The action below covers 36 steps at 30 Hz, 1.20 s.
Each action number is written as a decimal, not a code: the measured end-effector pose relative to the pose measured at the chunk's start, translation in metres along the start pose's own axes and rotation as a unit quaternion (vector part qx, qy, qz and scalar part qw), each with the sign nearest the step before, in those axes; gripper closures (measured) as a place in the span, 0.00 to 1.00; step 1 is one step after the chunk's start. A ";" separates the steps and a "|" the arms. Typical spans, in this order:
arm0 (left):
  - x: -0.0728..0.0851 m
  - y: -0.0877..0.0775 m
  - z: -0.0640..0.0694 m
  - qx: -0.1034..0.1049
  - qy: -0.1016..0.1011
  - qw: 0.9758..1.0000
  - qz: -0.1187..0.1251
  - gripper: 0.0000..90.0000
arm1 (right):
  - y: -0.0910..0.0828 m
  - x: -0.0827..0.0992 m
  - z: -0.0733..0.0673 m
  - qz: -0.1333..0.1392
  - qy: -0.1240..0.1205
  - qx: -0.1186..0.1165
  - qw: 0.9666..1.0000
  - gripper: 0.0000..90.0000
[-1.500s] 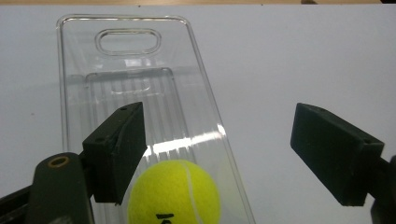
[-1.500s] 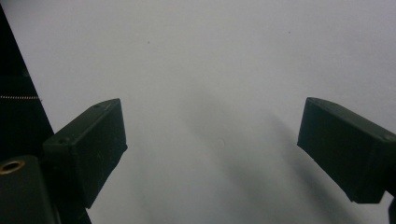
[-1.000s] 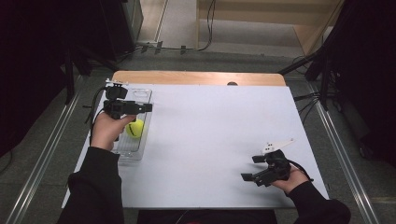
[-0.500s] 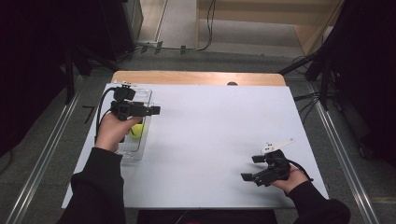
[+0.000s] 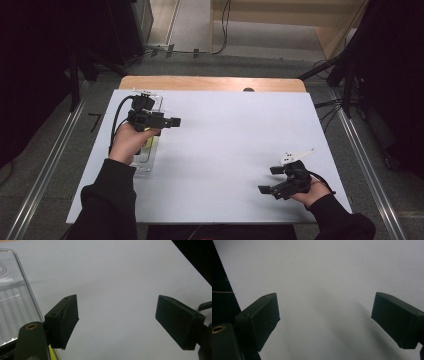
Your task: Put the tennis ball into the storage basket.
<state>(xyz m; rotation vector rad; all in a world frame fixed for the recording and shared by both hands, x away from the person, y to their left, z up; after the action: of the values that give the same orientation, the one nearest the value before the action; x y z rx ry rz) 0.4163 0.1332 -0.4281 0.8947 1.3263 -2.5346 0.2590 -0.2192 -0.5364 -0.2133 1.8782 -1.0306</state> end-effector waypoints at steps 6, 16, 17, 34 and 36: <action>0.003 0.006 0.006 0.002 0.006 1.000 -0.005 0.22 | 0.000 0.000 0.000 0.000 0.000 0.000 1.000 0.07; 0.008 0.014 0.010 0.011 0.012 1.000 -0.011 0.22 | -0.001 0.000 0.000 0.000 0.001 0.001 1.000 0.07; 0.009 0.014 0.011 0.012 0.012 1.000 -0.010 0.22 | -0.001 0.000 0.000 0.000 0.000 0.002 1.000 0.07; 0.018 0.020 0.021 0.023 0.027 0.999 -0.011 0.22 | -0.001 0.001 0.000 0.000 0.001 0.001 1.000 0.07; 0.021 0.022 0.022 0.022 0.030 0.999 -0.012 0.22 | -0.001 0.001 0.000 0.000 0.002 0.002 1.000 0.07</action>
<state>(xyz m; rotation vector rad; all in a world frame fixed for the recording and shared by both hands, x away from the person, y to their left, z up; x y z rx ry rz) 0.3982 0.1062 -0.4459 0.9764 1.3105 -2.5836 0.2584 -0.2200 -0.5363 -0.2092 1.8800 -1.0355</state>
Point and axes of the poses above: each handheld gripper's, and its own axes: y roughly forward along the jaws, x roughly out of its underside, z roughly to its right, the point moved 6 cm from there along y, roughly forward along the jaws, and after that the axes turned 11 degrees about -y, right-handed, at the moved point
